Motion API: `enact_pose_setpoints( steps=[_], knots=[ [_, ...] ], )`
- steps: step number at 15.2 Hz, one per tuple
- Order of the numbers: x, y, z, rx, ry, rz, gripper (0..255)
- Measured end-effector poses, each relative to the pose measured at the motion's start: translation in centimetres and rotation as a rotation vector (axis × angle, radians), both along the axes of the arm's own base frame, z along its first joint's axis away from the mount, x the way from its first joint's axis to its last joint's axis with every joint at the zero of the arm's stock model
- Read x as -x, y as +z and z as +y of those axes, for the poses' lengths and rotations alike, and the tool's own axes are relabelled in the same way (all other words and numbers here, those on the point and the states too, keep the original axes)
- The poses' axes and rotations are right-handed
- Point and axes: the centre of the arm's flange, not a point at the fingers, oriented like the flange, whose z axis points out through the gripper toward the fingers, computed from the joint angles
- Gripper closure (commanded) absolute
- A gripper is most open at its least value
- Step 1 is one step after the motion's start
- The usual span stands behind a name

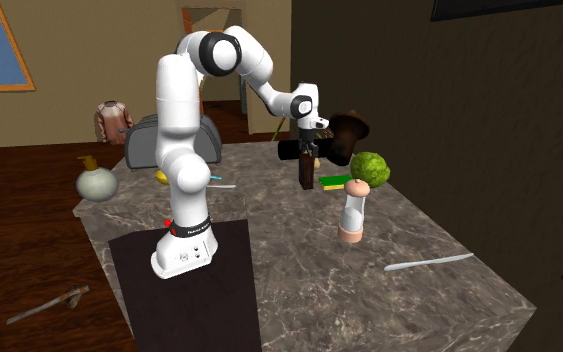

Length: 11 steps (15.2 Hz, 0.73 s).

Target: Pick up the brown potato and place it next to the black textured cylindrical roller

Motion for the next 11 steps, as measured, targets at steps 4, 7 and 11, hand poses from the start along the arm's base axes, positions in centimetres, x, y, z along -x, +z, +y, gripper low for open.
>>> enact_pose_setpoints(
  steps=[4, 7, 11],
  knots=[
    [-0.03, -0.15, -0.06, 0.000, -0.001, 0.001, 255],
    [0.04, -0.44, -0.07, 0.001, -0.002, 0.006, 0],
    [0.08, -0.52, -0.11, 0.001, -0.003, 0.007, 0]
  ],
)
